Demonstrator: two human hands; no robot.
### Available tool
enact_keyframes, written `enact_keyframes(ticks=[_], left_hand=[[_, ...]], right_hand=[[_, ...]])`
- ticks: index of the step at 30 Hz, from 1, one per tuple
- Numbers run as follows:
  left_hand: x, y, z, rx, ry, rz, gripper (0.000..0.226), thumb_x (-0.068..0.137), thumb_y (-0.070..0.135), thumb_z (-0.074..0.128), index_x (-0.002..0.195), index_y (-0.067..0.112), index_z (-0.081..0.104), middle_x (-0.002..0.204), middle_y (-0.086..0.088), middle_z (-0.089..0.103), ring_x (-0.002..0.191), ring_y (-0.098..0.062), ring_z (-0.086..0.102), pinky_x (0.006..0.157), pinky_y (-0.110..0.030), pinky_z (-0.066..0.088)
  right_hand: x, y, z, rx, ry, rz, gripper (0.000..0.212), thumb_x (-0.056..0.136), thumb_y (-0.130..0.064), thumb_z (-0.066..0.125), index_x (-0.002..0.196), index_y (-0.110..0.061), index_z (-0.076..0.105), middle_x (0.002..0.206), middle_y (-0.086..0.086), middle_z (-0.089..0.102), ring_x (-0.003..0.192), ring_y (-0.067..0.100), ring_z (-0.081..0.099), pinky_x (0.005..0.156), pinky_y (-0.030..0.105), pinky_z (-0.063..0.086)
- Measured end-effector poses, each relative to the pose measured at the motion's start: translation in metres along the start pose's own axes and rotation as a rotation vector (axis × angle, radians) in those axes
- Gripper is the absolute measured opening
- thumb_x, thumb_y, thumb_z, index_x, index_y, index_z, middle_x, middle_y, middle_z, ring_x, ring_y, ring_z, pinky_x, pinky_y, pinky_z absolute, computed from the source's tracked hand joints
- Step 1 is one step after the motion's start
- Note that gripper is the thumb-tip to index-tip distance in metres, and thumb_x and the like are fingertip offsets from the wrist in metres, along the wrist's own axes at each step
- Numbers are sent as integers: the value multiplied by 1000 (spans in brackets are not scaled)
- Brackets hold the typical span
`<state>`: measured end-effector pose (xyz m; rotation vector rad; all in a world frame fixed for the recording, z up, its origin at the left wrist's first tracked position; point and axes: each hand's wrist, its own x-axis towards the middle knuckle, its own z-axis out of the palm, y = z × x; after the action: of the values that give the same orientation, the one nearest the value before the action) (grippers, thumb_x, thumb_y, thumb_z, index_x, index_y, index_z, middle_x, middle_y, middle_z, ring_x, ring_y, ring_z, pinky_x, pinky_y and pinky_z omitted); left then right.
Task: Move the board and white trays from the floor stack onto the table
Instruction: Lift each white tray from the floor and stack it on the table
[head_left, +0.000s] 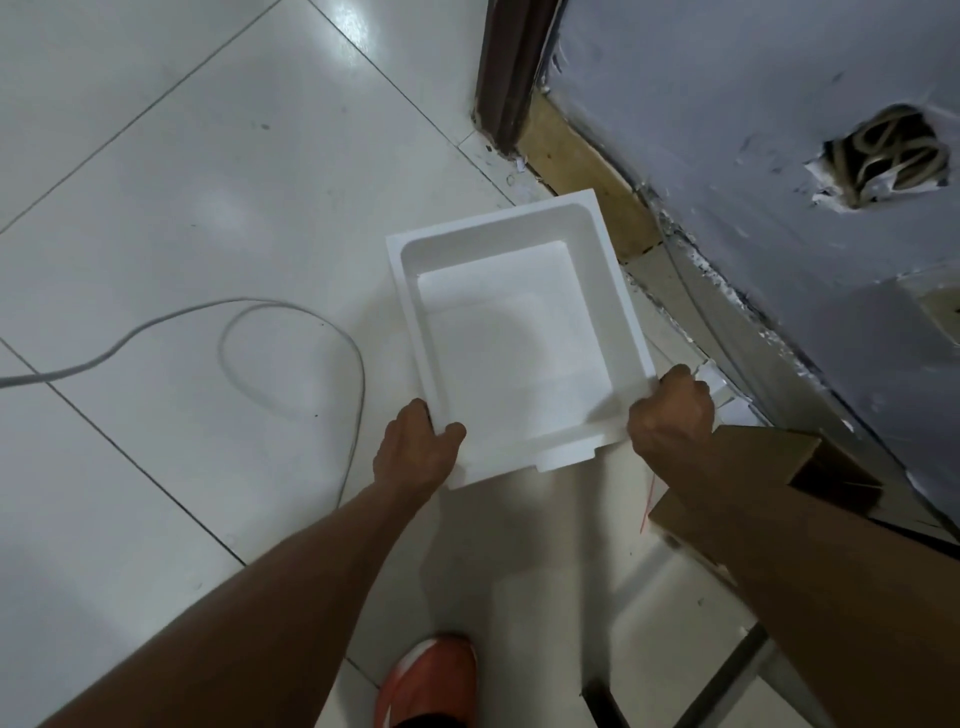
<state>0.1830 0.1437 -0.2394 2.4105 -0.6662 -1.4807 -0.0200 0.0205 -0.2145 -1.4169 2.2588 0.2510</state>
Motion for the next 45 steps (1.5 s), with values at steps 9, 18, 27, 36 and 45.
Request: enact_keyframes(ticks=[9,18,27,36,45], left_hand=[[-17,7,-6,-257,-143,81,62,89,20,60,143,23,29,119,6,51,112,-23,54,98,-41,48],[-103,55,-68,-505,-150,58,66,83,-7,46,141,23,34,114,1,56,99,-16,57,74,-25,48],[-250,156,-192,-440,56,154,49,70,-17,48,108,14,52,84,1,56,73,-15,49,60,-27,40],[-444,251,-267,-395,119,335,45,79,-12,52,114,16,55,110,-8,62,103,-32,55,82,-35,42],[-664,301,-281,-195,163,784,83,84,-14,50,130,49,22,117,24,44,108,-12,44,97,-37,40]], right_hand=[[10,7,-28,166,-187,110,5,80,3,62,80,6,59,83,18,56,78,36,60,60,27,46],[-50,-2,-122,83,-401,33,33,77,-4,68,106,10,63,92,18,59,72,31,59,40,18,46],[-156,-41,-305,256,-374,-185,50,80,3,59,129,-4,55,126,17,63,115,35,59,97,37,51],[-274,-7,-506,465,-302,-407,95,84,-4,59,148,-45,2,116,4,59,99,22,61,96,39,52],[-388,105,-619,655,-189,-517,96,87,0,54,147,-48,-2,131,-3,47,112,26,56,93,32,44]])
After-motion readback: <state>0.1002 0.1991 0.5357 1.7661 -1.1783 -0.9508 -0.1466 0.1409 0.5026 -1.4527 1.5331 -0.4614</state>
